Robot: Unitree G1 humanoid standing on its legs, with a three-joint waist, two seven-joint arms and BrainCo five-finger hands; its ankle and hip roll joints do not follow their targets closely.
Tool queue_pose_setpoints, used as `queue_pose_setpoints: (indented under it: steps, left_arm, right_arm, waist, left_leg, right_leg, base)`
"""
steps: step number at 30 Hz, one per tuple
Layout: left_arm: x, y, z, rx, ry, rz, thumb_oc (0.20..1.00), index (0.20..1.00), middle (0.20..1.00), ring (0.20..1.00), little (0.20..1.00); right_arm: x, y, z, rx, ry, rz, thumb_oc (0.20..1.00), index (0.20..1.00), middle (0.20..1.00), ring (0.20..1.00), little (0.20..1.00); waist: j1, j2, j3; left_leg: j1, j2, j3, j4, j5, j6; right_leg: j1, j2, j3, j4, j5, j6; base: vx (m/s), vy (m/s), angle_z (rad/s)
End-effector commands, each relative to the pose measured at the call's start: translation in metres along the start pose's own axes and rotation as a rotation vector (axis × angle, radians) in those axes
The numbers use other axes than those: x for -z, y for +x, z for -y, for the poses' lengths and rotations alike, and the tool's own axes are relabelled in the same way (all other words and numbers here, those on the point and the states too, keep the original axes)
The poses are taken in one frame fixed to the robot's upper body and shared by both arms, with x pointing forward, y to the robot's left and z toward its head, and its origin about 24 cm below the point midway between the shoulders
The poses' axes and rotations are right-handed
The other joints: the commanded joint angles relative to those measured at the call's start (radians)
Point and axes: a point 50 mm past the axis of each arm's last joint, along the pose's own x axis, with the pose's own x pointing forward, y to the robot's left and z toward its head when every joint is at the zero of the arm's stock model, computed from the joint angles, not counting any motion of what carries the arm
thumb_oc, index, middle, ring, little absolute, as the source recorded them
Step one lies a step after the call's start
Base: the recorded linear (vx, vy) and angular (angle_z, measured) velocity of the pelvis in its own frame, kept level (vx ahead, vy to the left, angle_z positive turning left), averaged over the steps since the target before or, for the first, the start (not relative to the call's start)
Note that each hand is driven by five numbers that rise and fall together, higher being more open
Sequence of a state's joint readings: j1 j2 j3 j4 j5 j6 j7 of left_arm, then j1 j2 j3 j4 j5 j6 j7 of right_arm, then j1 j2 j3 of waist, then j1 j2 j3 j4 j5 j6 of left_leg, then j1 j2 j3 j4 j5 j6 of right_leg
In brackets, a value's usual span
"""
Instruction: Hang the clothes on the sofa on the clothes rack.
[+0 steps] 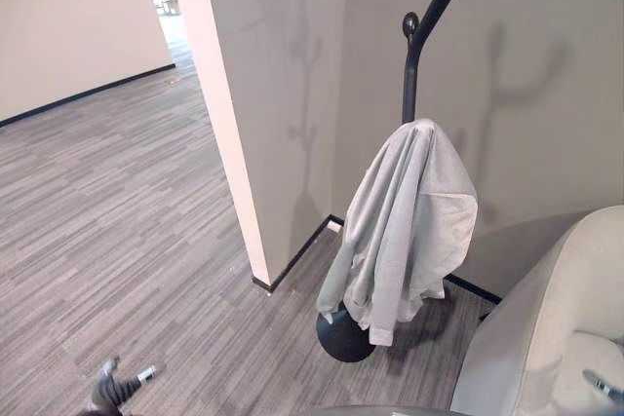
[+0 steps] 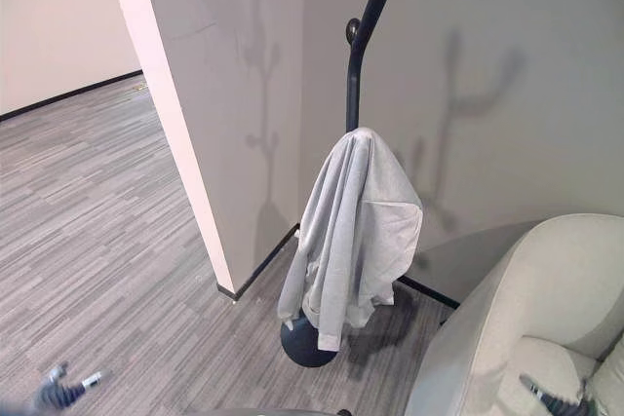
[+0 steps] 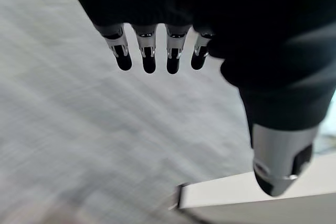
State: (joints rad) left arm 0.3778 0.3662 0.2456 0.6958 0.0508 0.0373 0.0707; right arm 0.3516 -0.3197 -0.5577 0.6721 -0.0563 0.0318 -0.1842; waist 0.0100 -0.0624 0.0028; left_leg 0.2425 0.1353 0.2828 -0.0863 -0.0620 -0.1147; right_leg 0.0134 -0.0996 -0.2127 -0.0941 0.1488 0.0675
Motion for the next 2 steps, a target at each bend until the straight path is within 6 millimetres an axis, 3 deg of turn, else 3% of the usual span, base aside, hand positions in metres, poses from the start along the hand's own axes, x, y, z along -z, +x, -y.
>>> queue_pose_setpoints:
  steps: [1,2]
  left_arm:
    - [-0.038,0.008,0.031,0.134,-0.082,0.137,1.000,1.000,1.000,1.000,1.000]
    - [-0.029,0.007,0.039,0.167,-0.083,0.105,1.000,1.000,1.000,1.000,1.000]
  right_arm:
    - [-0.018,0.012,-0.015,-0.106,0.097,0.042,1.000,1.000,1.000,1.000,1.000]
    - [-0.007,0.009,-0.021,-0.138,0.091,0.001,1.000,1.000,1.000,1.000,1.000]
  waist:
    - [-0.006,0.065,0.050]
    - [-0.008,0.065,0.048]
  left_leg:
    - [-0.112,-0.014,-0.068,-0.001,0.065,0.045]
    - [-0.114,-0.013,-0.068,-0.001,0.065,0.044]
  right_leg:
    - [0.064,-0.038,-0.048,0.007,-0.011,0.014]
    - [0.062,-0.039,-0.047,0.007,-0.010,0.014]
  base:
    - [0.00,0.000,0.00]
    - [-0.01,-0.006,0.04]
